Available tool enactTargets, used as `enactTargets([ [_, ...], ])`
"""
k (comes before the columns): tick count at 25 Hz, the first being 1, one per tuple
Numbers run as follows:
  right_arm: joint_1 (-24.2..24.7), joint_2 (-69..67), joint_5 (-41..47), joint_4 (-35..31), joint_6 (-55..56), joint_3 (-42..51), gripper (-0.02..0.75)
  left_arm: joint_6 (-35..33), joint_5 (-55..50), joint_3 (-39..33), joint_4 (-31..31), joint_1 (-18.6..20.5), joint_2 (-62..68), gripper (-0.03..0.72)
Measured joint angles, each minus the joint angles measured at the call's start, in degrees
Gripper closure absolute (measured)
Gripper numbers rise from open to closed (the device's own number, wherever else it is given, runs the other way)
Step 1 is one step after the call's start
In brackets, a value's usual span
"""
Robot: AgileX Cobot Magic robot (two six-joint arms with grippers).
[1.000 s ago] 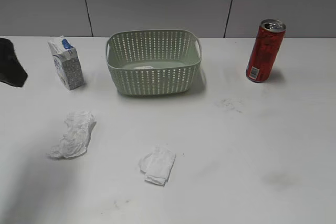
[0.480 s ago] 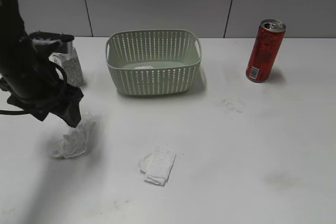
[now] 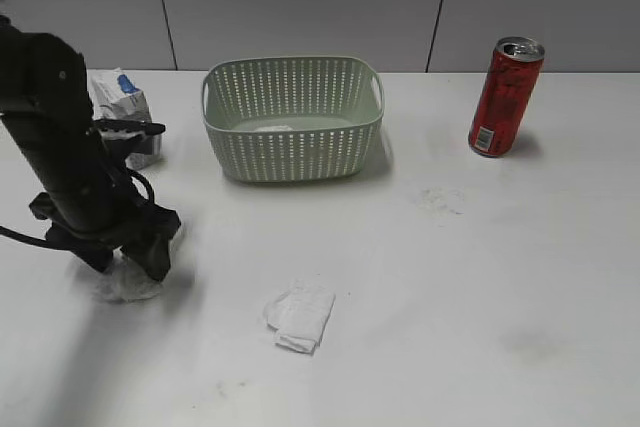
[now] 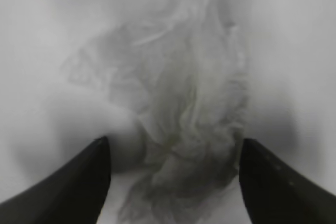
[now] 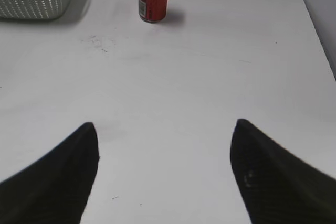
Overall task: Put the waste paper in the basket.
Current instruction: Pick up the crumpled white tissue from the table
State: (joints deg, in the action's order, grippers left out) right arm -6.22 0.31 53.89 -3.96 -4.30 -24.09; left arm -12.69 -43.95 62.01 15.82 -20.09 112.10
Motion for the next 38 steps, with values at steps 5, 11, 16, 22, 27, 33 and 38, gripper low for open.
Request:
enactTargets([
  [5,0.0,0.0,0.0,0.12,0.13,0.0,0.147,0.13,-0.09,0.77,-0.21,0.0,0.83,0.101],
  [11,0.0,0.0,0.0,0.16,0.13,0.0,0.147,0.13,-0.52,1.0,-1.75,-0.05,0.98,0.24],
  [16,0.0,0.0,0.0,0.16,0.13,0.0,0.147,0.13,-0.83,0.49,-1.96,-0.05,0.0,0.549],
  [22,0.0,0.0,0.0,0.16,0.15,0.0,0.147,0.13,-2.13,0.45,-3.16,-0.05,-6.54,0.671],
  [27,0.0,0.0,0.0,0.18,0.15,0.0,0.147,0.13,-2.79,0.45,-4.41,-0.05,-14.54,0.673],
  [33,0.0,0.0,0.0,0.18,0.15,0.0,0.147,0.13,1.57,0.42,-4.51,-0.05,-23.9,0.673],
  [38,0.0,0.0,0.0,0.18,0.15,0.0,0.147,0.13,11.27,0.42,-4.17,-0.05,-27.66,0.673],
])
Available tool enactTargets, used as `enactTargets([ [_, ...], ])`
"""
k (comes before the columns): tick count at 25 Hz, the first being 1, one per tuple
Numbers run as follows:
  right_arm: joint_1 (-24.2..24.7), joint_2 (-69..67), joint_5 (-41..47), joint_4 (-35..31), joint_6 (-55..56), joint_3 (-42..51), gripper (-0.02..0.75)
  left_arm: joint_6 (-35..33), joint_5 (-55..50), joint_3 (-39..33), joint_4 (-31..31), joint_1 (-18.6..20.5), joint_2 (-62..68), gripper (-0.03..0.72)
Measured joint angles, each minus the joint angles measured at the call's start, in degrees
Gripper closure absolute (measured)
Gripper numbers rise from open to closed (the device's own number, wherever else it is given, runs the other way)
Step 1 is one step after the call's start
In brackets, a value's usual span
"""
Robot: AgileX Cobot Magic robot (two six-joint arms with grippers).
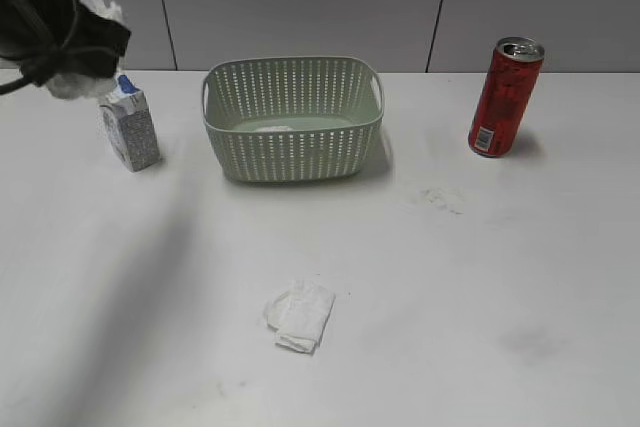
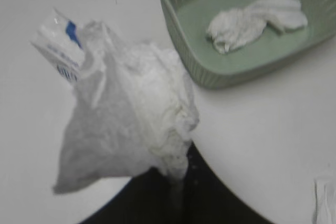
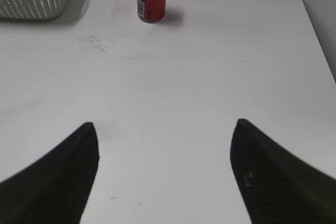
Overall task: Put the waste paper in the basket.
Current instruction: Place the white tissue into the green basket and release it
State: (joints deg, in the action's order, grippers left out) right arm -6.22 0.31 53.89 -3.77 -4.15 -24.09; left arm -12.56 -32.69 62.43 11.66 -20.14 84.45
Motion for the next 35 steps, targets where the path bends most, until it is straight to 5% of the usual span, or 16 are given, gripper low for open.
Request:
enactTargets([
  [7,0.0,0.0,0.0,0.04,0.0,0.0,0.147,0.0,20.04,0.56,2.19,-1.79,0.78,0.674],
  [17,0.0,0.0,0.0,0.04,0.0,0.0,0.147,0.0,48.04,0.56,-6.07,-10.95,13.76,0.675],
  [25,0.0,0.0,0.0,0.04,0.04,0.0,0.147,0.0,47.48,6.21,-6.16,-11.68,25.8,0.657],
  [28,0.0,0.0,0.0,0.04,0.04,0.0,0.147,0.0,43.5,10.98,-6.16,-11.68,29.79,0.576],
  [35,0.0,0.0,0.0,0.12,0.04,0.0,0.147,0.0,31.44,18.82,-6.16,-11.68,35.74,0.228],
])
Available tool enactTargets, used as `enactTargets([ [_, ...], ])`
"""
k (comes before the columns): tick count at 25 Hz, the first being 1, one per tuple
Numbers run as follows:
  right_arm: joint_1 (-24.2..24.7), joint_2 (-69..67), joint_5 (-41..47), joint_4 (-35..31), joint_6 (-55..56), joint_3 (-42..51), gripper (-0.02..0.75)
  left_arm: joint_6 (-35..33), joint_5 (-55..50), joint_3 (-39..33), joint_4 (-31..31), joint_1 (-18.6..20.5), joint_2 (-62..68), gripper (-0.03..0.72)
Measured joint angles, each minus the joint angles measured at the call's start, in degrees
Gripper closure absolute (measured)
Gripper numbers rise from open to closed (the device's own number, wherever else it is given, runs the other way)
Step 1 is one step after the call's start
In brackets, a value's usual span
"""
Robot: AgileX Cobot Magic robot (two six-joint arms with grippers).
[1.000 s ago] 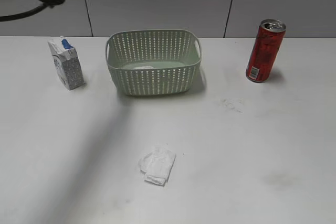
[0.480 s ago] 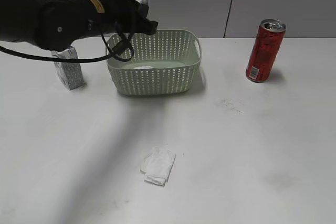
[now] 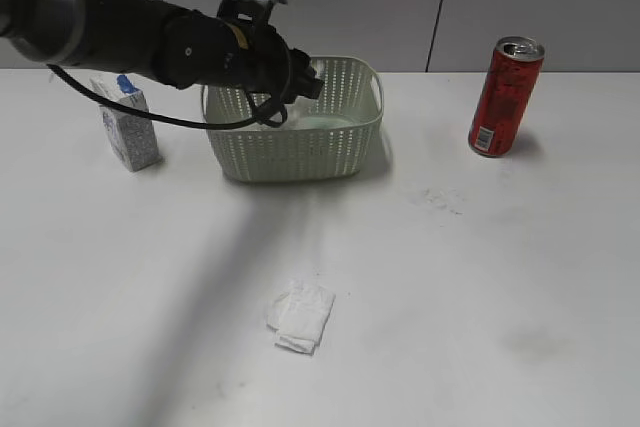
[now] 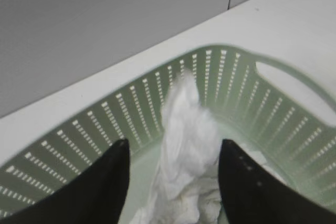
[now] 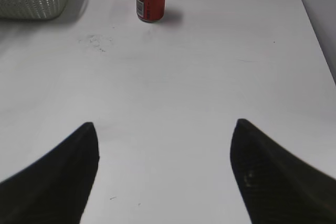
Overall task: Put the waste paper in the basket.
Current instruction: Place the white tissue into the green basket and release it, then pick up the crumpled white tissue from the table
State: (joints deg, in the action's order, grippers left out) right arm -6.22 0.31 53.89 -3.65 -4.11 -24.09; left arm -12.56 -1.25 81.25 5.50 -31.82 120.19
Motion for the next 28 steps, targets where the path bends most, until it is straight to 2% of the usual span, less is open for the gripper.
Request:
enactTargets([
  [2,0.0,0.0,0.0,0.02,0.02,0.0,0.147,0.0,-3.38,1.19,0.05,0.0,0.44,0.166],
  [5,0.0,0.0,0.0,0.02,0.07,0.0,0.147,0.0,-8.65,2.64,0.05,0.11,0.51,0.131],
  [9,0.0,0.0,0.0,0.02,0.1,0.0,0.147,0.0,-20.79,7.4,0.05,0.32,0.51,0.123],
  [15,0.0,0.0,0.0,0.07,0.16,0.0,0.147,0.0,-42.99,19.1,0.35,1.45,0.55,0.121],
  [21,0.0,0.0,0.0,0.07,0.16,0.0,0.147,0.0,-62.35,28.55,1.78,5.06,0.47,0.121],
  [24,0.0,0.0,0.0,0.07,0.16,0.0,0.147,0.0,-67.29,29.09,2.54,7.69,-0.13,0.121],
  [28,0.0,0.0,0.0,0.07,0.16,0.0,0.147,1.03,-68.31,27.83,2.72,11.17,-2.76,0.121],
])
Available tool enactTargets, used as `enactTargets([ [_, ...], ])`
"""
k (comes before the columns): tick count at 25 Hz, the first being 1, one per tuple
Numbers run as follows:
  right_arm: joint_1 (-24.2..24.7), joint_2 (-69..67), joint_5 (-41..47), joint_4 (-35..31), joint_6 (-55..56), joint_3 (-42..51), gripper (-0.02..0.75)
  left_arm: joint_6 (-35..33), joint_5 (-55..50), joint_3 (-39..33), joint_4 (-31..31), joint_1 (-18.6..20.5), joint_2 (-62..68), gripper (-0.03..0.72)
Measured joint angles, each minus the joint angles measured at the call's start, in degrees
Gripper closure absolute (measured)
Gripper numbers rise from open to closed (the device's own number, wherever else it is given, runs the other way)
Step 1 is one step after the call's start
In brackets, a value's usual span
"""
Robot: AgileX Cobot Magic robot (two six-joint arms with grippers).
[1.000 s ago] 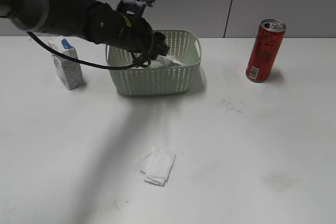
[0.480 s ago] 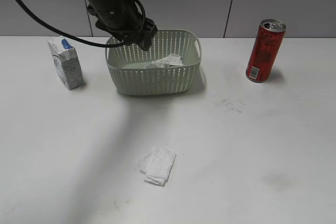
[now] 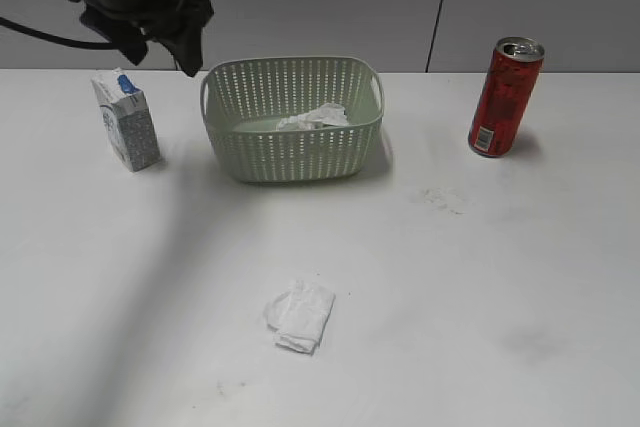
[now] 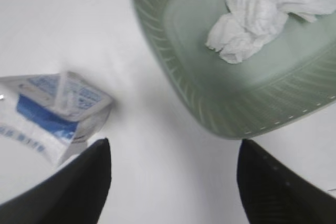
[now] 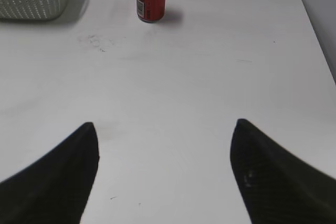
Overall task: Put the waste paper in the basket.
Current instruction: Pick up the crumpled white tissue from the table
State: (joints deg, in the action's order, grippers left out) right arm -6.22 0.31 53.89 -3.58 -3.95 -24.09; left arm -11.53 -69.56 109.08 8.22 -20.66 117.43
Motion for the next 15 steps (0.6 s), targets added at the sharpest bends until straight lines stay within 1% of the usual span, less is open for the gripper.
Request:
enactTargets([
  [4,0.0,0.0,0.0,0.0,0.0,0.0,0.147,0.18,-0.09,-1.36,0.18,3.13,-4.88,0.121],
  [9,0.0,0.0,0.0,0.0,0.02,0.0,0.147,0.24,-0.08,-3.83,0.32,8.38,-10.95,0.121],
  [12,0.0,0.0,0.0,0.0,0.02,0.0,0.147,0.29,-0.08,-7.92,0.23,11.09,-15.42,0.121],
  [15,0.0,0.0,0.0,0.0,0.02,0.0,0.147,0.29,-0.14,-12.83,-0.27,12.65,-21.44,0.121],
])
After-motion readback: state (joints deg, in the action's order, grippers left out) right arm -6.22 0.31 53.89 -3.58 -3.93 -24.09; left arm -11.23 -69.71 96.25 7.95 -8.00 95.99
